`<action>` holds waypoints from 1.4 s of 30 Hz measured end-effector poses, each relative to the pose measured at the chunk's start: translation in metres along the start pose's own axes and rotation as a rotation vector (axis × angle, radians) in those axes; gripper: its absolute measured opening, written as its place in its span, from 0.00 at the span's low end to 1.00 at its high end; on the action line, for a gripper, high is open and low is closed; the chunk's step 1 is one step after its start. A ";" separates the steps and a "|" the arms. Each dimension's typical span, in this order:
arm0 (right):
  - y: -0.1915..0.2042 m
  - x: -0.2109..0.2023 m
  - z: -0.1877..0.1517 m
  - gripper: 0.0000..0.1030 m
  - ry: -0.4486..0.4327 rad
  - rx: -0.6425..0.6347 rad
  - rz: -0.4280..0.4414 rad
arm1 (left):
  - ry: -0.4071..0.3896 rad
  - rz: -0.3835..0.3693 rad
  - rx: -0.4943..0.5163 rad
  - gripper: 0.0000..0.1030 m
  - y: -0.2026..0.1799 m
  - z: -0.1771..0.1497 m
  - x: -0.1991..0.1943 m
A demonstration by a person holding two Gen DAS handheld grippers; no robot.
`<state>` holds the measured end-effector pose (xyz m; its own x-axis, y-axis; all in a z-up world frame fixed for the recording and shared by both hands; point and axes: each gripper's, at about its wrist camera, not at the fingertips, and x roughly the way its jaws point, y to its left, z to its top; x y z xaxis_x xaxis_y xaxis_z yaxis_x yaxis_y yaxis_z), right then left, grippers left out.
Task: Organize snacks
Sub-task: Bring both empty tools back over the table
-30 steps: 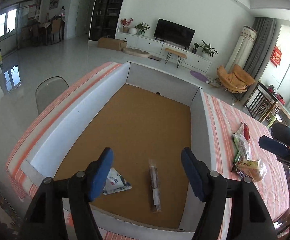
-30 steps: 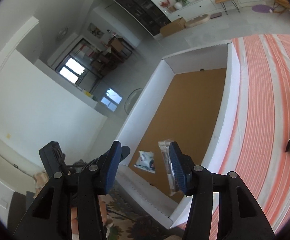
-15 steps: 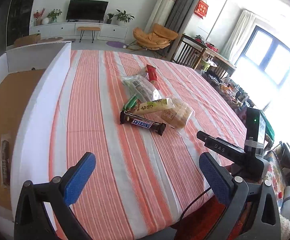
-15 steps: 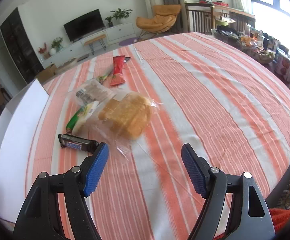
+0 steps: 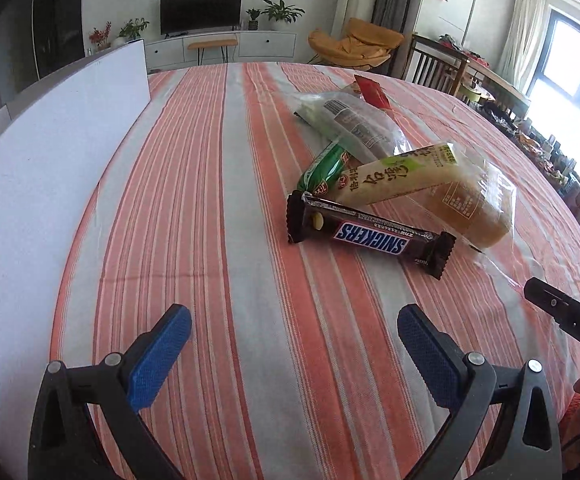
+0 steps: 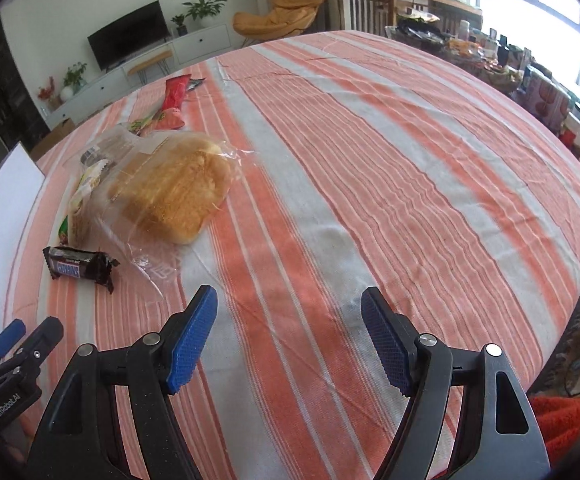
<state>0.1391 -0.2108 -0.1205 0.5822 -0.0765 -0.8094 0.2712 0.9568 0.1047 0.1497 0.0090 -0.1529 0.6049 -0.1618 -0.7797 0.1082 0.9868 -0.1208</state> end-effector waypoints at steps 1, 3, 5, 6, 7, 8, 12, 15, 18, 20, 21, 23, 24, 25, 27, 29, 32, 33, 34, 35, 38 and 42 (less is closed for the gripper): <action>0.001 0.000 -0.001 0.75 0.000 -0.002 0.002 | 0.005 0.004 0.002 0.99 0.001 0.000 0.002; 0.003 0.000 -0.002 0.75 0.005 -0.003 0.004 | 0.009 0.015 0.013 0.99 0.001 -0.001 0.001; 0.003 0.002 -0.003 0.75 0.014 -0.001 0.004 | 0.016 0.034 0.031 0.99 -0.003 -0.003 0.003; 0.003 0.001 -0.003 0.75 0.012 0.000 0.003 | 0.022 0.050 0.044 0.99 -0.005 -0.003 0.003; 0.003 0.001 -0.003 0.75 0.012 0.000 0.003 | 0.028 0.069 0.059 0.99 -0.008 -0.004 0.004; 0.002 0.001 -0.003 0.75 0.013 0.001 0.004 | 0.035 0.088 0.076 1.00 -0.012 -0.004 0.005; 0.002 -0.001 -0.004 0.75 0.013 0.003 0.006 | 0.034 0.086 0.076 1.00 -0.011 -0.004 0.005; 0.002 0.000 -0.004 0.76 0.013 0.002 0.005 | 0.034 0.087 0.077 1.00 -0.010 -0.005 0.004; 0.002 -0.001 -0.004 0.77 0.015 -0.001 0.007 | 0.034 0.087 0.077 1.00 -0.010 -0.005 0.004; 0.002 -0.001 -0.004 0.77 0.015 0.000 0.007 | 0.034 0.087 0.077 1.00 -0.010 -0.005 0.004; 0.002 -0.001 -0.005 0.77 0.015 -0.001 0.006 | 0.033 0.087 0.077 1.00 -0.010 -0.005 0.004; 0.003 -0.001 -0.006 0.78 0.017 -0.005 0.005 | 0.033 0.087 0.077 1.00 -0.010 -0.005 0.004; 0.003 -0.001 -0.006 0.78 0.017 -0.008 0.004 | 0.033 0.087 0.077 1.00 -0.010 -0.005 0.004; 0.004 -0.001 -0.006 0.79 0.019 -0.011 0.001 | 0.033 0.087 0.077 1.00 -0.010 -0.005 0.004; 0.005 -0.002 -0.007 0.79 0.020 -0.017 -0.002 | 0.033 0.086 0.076 1.00 -0.010 -0.006 0.004; 0.006 -0.002 -0.008 0.79 0.020 -0.018 -0.002 | 0.043 0.087 0.063 1.00 -0.007 -0.003 0.004; 0.006 -0.002 -0.007 0.79 0.020 -0.015 0.000 | 0.063 -0.003 -0.081 1.00 0.008 0.012 -0.001; 0.006 -0.002 -0.007 0.79 0.019 -0.014 0.001 | 0.056 -0.040 -0.141 1.00 0.013 0.018 -0.004; 0.006 -0.002 -0.007 0.79 0.019 -0.013 0.002 | 0.053 -0.053 -0.185 1.00 0.015 0.025 -0.004; 0.006 -0.002 -0.007 0.80 0.019 -0.014 0.003 | 0.055 -0.054 -0.211 1.00 0.016 0.031 -0.002; 0.007 -0.002 -0.007 0.80 0.020 -0.019 -0.002 | 0.069 -0.026 -0.216 1.00 0.007 0.049 0.013; 0.005 -0.003 -0.007 0.80 0.019 -0.015 0.005 | 0.084 0.039 -0.188 1.00 -0.011 0.059 0.038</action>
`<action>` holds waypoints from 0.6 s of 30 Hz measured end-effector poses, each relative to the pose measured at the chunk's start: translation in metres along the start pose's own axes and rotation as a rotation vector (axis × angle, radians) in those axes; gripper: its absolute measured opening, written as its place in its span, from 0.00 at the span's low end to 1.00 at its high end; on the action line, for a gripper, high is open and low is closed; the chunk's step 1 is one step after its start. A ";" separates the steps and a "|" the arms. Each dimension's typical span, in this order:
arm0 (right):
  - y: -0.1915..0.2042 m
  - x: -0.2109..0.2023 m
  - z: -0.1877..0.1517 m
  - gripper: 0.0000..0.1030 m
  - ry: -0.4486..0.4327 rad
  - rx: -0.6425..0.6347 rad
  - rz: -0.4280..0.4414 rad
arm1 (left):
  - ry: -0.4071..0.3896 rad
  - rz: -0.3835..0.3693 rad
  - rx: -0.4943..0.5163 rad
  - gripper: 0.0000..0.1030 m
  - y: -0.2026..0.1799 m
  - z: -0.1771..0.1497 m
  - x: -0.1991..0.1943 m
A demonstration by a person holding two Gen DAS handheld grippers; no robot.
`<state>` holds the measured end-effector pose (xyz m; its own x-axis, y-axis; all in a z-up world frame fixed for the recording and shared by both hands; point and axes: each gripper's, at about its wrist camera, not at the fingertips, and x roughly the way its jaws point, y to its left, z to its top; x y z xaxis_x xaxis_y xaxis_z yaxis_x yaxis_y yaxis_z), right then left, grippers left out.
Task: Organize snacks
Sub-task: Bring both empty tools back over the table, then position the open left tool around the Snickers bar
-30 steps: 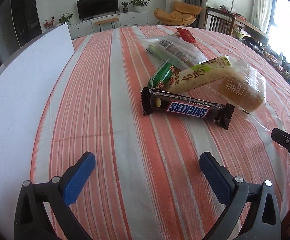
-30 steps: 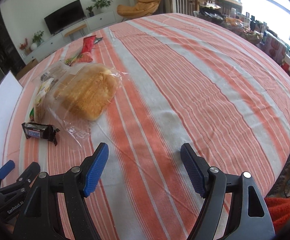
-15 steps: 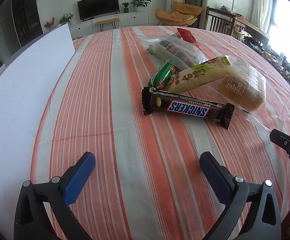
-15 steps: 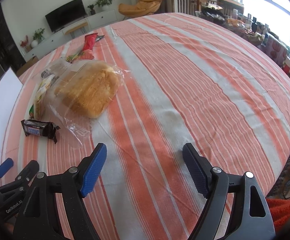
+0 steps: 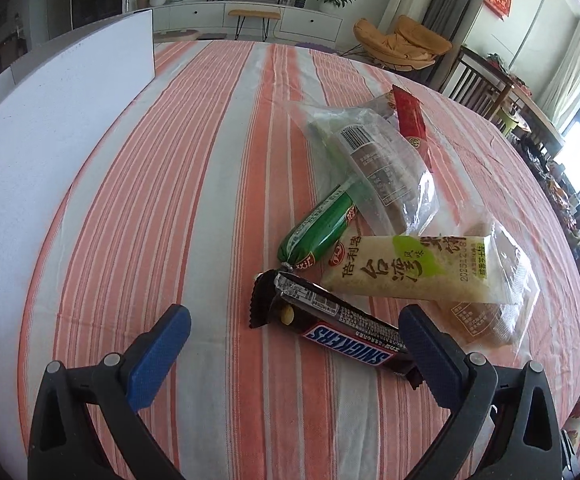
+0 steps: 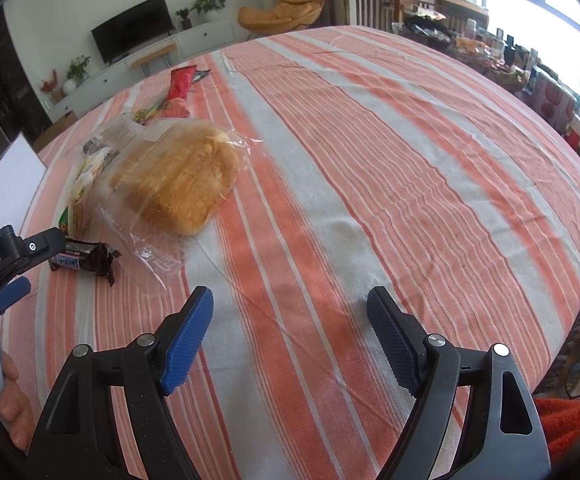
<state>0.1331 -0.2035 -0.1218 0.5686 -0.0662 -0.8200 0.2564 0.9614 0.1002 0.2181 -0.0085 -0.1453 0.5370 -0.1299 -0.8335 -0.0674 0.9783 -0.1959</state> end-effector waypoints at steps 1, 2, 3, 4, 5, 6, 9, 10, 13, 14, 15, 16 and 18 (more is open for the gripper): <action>-0.001 0.000 0.000 0.80 0.000 0.001 0.003 | -0.004 0.023 0.013 0.99 -0.003 0.000 0.004; -0.001 -0.001 0.000 0.80 0.000 0.003 0.006 | -0.014 0.048 0.037 1.00 -0.006 -0.003 0.005; -0.002 -0.001 0.000 0.80 -0.001 0.006 0.010 | -0.010 0.056 0.056 1.00 -0.006 -0.004 0.006; -0.003 -0.001 0.000 0.80 -0.001 0.008 0.014 | -0.002 0.063 0.079 1.00 -0.004 -0.005 0.005; -0.003 -0.001 0.000 0.80 -0.002 0.011 0.019 | 0.015 0.069 0.098 1.00 -0.001 -0.007 0.003; -0.004 -0.002 0.001 0.80 -0.002 0.016 0.024 | 0.027 0.073 0.116 1.00 0.004 -0.010 0.000; -0.006 -0.002 0.001 0.80 -0.005 0.024 0.030 | 0.027 0.122 0.172 1.00 0.023 -0.022 -0.016; -0.005 -0.002 0.001 0.80 -0.005 0.024 0.027 | 0.024 0.132 0.185 1.00 0.029 -0.025 -0.020; -0.004 -0.001 0.001 0.80 -0.006 0.023 0.018 | 0.021 0.109 0.202 1.00 0.037 -0.028 -0.029; -0.004 -0.001 0.001 0.81 -0.006 0.022 0.017 | 0.018 0.088 0.204 1.00 0.036 -0.028 -0.029; -0.003 -0.001 0.001 0.82 -0.006 0.020 0.016 | 0.017 0.070 0.206 1.00 0.034 -0.028 -0.029; -0.002 -0.001 0.001 0.82 -0.005 0.017 0.014 | 0.017 0.056 0.212 0.99 0.029 -0.027 -0.027; -0.003 -0.001 0.001 0.82 -0.005 0.016 0.018 | 0.012 0.034 0.246 0.98 0.017 -0.025 -0.023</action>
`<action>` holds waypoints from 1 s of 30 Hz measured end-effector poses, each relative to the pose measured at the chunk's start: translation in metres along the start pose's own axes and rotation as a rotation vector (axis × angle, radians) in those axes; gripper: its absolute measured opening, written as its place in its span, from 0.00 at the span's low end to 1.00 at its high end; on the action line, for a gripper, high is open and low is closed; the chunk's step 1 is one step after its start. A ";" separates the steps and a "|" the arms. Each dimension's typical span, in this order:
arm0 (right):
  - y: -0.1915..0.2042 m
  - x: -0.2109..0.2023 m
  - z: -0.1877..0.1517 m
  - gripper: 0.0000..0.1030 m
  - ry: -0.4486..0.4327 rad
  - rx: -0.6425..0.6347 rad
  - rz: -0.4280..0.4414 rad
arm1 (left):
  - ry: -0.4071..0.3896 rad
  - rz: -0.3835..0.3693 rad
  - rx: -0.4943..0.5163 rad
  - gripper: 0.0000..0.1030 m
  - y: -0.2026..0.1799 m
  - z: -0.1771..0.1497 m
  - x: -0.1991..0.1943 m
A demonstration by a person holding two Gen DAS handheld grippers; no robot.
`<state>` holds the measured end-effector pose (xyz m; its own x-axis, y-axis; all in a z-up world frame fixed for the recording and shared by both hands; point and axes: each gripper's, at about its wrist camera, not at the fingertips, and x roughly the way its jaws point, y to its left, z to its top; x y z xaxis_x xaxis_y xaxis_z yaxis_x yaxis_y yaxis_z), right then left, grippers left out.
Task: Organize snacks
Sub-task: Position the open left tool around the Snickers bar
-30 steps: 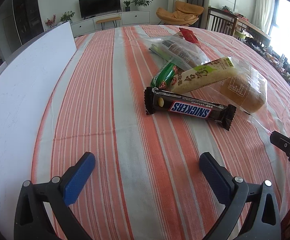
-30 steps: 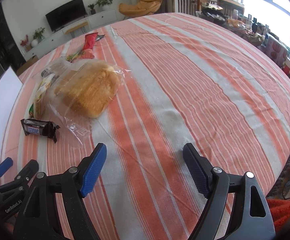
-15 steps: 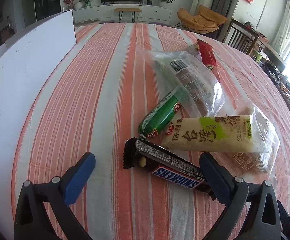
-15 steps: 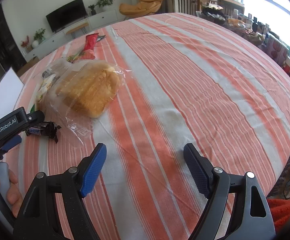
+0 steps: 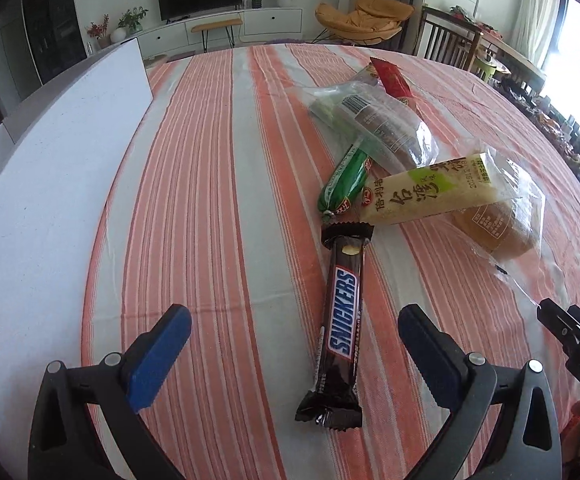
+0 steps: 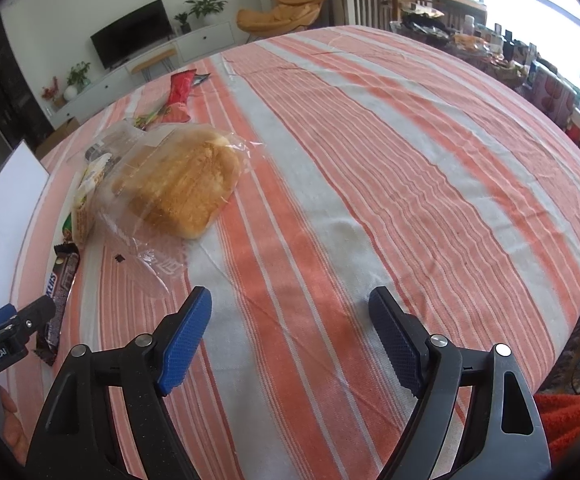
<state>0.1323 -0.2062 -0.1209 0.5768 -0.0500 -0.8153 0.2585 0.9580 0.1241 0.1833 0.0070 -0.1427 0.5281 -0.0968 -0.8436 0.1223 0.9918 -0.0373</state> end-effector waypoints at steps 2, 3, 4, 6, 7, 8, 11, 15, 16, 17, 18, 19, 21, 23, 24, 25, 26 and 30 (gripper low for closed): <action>-0.002 -0.001 0.000 0.82 -0.001 0.006 0.010 | 0.005 -0.001 0.045 0.90 -0.012 0.003 0.004; -0.003 -0.001 0.000 0.81 -0.001 0.011 0.016 | 0.010 -0.002 0.064 0.82 -0.017 0.003 0.006; -0.004 -0.002 0.000 0.81 -0.002 0.017 0.020 | 0.012 -0.005 0.076 0.77 -0.020 0.002 0.006; -0.006 -0.002 0.000 0.80 -0.004 0.025 0.027 | 0.008 -0.002 0.082 0.57 -0.021 0.000 0.006; -0.006 -0.002 0.000 0.80 -0.004 0.026 0.028 | -0.008 -0.007 0.073 0.53 -0.018 -0.001 0.003; -0.006 -0.002 0.000 0.80 -0.005 0.026 0.026 | -0.020 0.014 0.068 0.37 -0.016 -0.002 0.001; -0.003 -0.002 0.000 0.80 -0.003 0.016 0.016 | -0.033 0.003 0.021 0.20 -0.001 -0.004 -0.004; -0.005 -0.002 0.000 0.80 -0.004 0.028 0.029 | -0.085 0.087 -0.035 0.18 0.019 -0.004 -0.016; -0.006 -0.002 0.000 0.80 -0.005 0.032 0.033 | -0.091 0.092 -0.044 0.18 0.023 -0.003 -0.018; -0.005 -0.002 0.000 0.80 -0.006 0.034 0.034 | -0.088 0.089 -0.050 0.19 0.026 -0.003 -0.017; -0.005 -0.002 0.000 0.81 -0.006 0.033 0.033 | -0.081 0.080 -0.054 0.19 0.027 -0.002 -0.016; -0.004 -0.002 0.000 0.81 -0.005 0.031 0.032 | -0.081 0.067 -0.057 0.19 0.028 -0.002 -0.015; -0.003 -0.002 0.000 0.82 -0.004 0.023 0.025 | -0.086 0.058 -0.058 0.19 0.028 -0.002 -0.013; -0.004 -0.002 0.000 0.82 -0.003 0.022 0.026 | -0.066 0.051 -0.055 0.23 0.025 -0.004 -0.008; -0.005 -0.002 0.000 0.82 -0.004 0.026 0.030 | -0.048 0.040 -0.058 0.27 0.025 -0.006 -0.003; -0.006 -0.002 0.000 0.82 -0.005 0.030 0.035 | -0.056 0.031 -0.060 0.30 0.025 -0.008 -0.001; -0.006 -0.003 0.000 0.82 -0.005 0.032 0.038 | -0.072 0.032 -0.052 0.44 0.023 -0.008 -0.001; -0.007 -0.003 0.000 0.82 -0.004 0.028 0.032 | -0.076 0.056 -0.040 0.80 0.021 -0.013 0.005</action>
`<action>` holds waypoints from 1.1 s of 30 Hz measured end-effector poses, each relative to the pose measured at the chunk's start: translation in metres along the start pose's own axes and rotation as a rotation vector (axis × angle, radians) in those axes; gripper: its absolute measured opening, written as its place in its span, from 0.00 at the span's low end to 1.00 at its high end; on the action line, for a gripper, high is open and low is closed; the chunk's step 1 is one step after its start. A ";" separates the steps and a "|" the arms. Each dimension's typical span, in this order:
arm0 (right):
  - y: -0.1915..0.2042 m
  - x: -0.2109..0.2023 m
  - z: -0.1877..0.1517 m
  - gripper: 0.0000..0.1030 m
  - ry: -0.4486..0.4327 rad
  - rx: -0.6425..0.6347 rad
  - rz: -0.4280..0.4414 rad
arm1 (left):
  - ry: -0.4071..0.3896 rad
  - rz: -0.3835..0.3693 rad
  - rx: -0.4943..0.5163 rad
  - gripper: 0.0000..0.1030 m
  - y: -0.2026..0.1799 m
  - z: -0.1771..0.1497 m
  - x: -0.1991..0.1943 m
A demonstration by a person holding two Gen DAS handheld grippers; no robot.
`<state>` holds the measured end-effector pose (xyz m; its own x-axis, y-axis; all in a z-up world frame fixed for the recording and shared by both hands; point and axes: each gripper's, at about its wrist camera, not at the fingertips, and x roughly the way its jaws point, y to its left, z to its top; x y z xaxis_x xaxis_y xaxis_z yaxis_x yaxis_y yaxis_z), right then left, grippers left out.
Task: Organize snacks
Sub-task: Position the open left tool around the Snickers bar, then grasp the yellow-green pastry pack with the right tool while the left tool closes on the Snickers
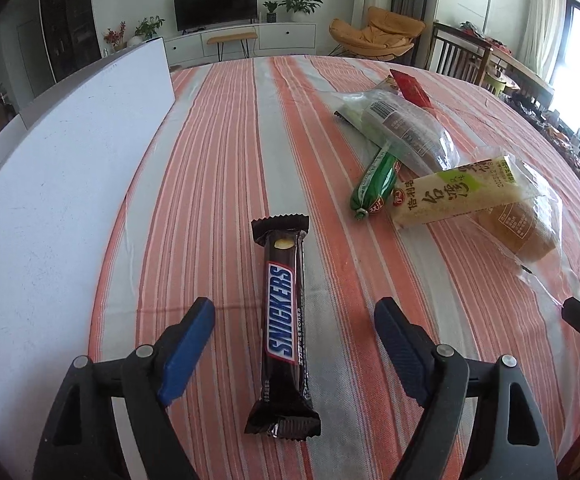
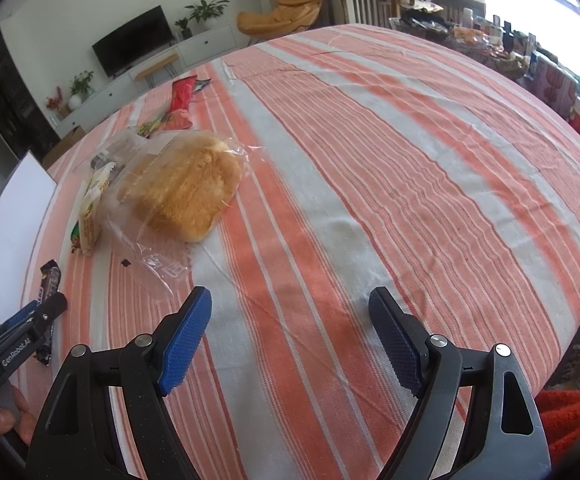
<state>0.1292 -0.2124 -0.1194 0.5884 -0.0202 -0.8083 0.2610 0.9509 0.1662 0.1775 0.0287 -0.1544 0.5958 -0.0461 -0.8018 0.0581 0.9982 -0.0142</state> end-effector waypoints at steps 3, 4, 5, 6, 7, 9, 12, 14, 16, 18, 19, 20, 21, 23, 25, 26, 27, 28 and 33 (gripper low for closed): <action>0.000 0.000 0.000 0.82 0.001 -0.006 -0.006 | -0.007 0.009 -0.005 0.88 0.003 -0.002 0.001; 0.000 0.000 0.000 0.82 0.001 -0.006 -0.006 | -0.004 0.013 -0.011 0.89 0.005 -0.002 0.002; 0.001 0.000 0.000 0.82 0.001 -0.006 -0.006 | 0.000 0.018 -0.013 0.92 0.006 -0.001 0.004; 0.001 0.000 0.000 0.82 0.000 -0.007 -0.006 | 0.006 0.022 -0.017 0.97 0.007 -0.001 0.005; 0.000 0.000 0.000 0.82 0.000 -0.007 -0.007 | 0.012 0.025 -0.023 0.99 0.008 0.000 0.006; 0.001 0.000 0.000 0.82 0.001 -0.009 -0.008 | 0.013 0.028 -0.021 1.00 0.008 0.000 0.006; -0.003 -0.004 0.001 0.80 -0.018 0.018 0.025 | 0.013 0.028 -0.021 1.00 0.009 0.000 0.006; -0.005 -0.016 0.002 0.80 -0.075 0.035 0.068 | 0.013 0.028 -0.021 1.00 0.009 0.000 0.006; -0.001 -0.026 0.001 0.80 -0.127 0.017 0.103 | 0.013 0.028 -0.022 1.00 0.009 0.000 0.006; 0.012 -0.029 0.002 0.81 -0.142 -0.037 0.138 | 0.013 0.028 -0.022 1.00 0.009 0.000 0.007; 0.021 -0.027 0.003 0.81 -0.132 -0.075 0.161 | 0.013 0.028 -0.022 1.00 0.009 0.000 0.007; 0.030 -0.024 0.005 0.80 -0.117 -0.118 0.175 | 0.013 0.028 -0.022 1.00 0.009 0.000 0.007; 0.040 -0.019 0.007 0.80 -0.105 -0.167 0.177 | 0.013 0.028 -0.022 1.00 0.009 0.000 0.007; 0.058 -0.006 0.012 0.80 -0.066 -0.267 0.179 | 0.013 0.028 -0.022 1.00 0.009 0.000 0.007; 0.068 0.018 0.024 0.79 0.017 -0.330 0.137 | 0.013 0.028 -0.022 1.00 0.009 0.000 0.007; 0.066 0.028 0.033 0.78 0.029 -0.327 0.103 | 0.013 0.028 -0.022 1.00 0.009 0.000 0.007; 0.059 0.032 0.045 0.78 0.006 -0.300 0.076 | 0.013 0.028 -0.022 1.00 0.009 0.000 0.007; 0.048 0.034 0.058 0.78 -0.032 -0.254 0.009 | 0.013 0.028 -0.022 1.00 0.009 0.000 0.007; 0.020 0.008 0.099 0.79 -0.124 -0.169 -0.073 | 0.013 0.029 -0.022 1.00 0.009 0.000 0.007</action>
<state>0.2149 -0.2238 -0.0672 0.6651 -0.1184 -0.7373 0.1800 0.9837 0.0045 0.1817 0.0372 -0.1603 0.5862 -0.0169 -0.8100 0.0236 0.9997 -0.0037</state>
